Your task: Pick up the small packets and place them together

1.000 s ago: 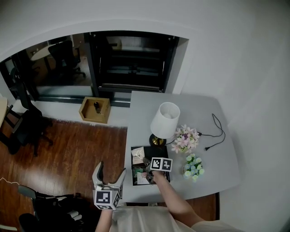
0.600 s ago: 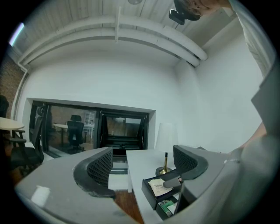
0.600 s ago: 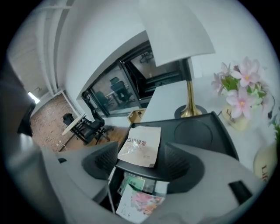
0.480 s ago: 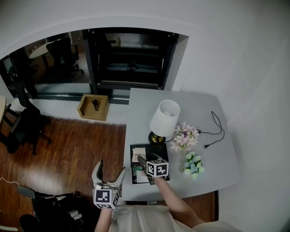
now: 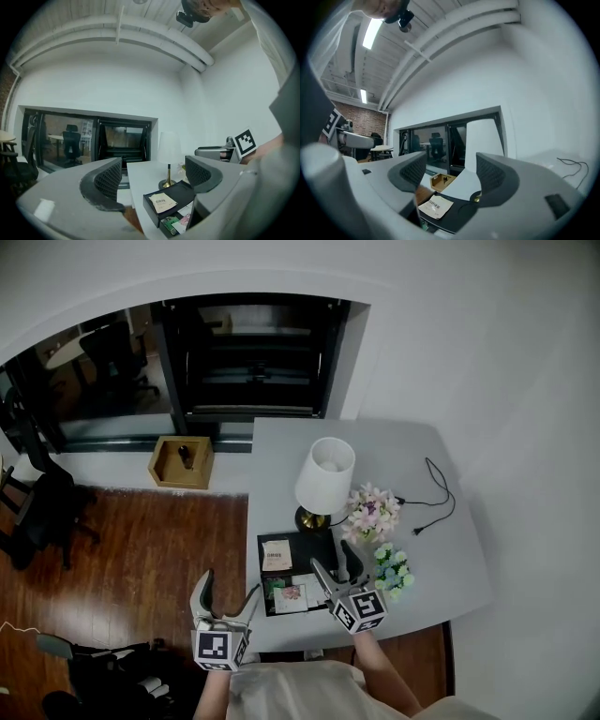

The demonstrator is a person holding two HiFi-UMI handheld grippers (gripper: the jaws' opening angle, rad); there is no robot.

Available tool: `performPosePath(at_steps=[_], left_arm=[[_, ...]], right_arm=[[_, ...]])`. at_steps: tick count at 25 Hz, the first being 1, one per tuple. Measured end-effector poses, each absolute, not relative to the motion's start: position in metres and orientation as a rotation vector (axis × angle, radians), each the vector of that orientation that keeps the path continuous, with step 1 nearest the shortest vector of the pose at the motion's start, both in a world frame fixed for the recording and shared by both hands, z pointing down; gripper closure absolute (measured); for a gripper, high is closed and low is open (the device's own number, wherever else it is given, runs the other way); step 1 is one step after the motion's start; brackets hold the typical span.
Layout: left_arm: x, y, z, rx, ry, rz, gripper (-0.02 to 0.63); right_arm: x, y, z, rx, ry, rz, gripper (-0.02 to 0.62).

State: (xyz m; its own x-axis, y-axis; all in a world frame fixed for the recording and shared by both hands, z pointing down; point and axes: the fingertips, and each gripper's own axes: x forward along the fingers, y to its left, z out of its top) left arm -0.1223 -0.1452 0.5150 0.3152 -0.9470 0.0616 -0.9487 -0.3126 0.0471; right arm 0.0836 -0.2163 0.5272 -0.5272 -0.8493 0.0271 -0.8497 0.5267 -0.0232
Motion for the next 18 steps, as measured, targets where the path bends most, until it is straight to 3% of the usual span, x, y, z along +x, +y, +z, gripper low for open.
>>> performPosePath(at_steps=[7, 11, 18], left_arm=[[-0.11, -0.142, 0.503, 2.53, -1.792, 0.0, 0.152], [-0.106, -0.142, 0.512, 2.5, -1.762, 0.03, 0.153], [-0.102, -0.137, 0.515, 2.493, -1.747, 0.02, 0.16]], right_arm=[[0.112, -0.177, 0.514, 1.576, -2.695, -0.044, 0.253], [0.104, -0.159, 0.526, 1.429, -2.726, 0.012, 0.29], [0.093, -0.146, 0.548, 1.211, -2.742, 0.107, 0.291]])
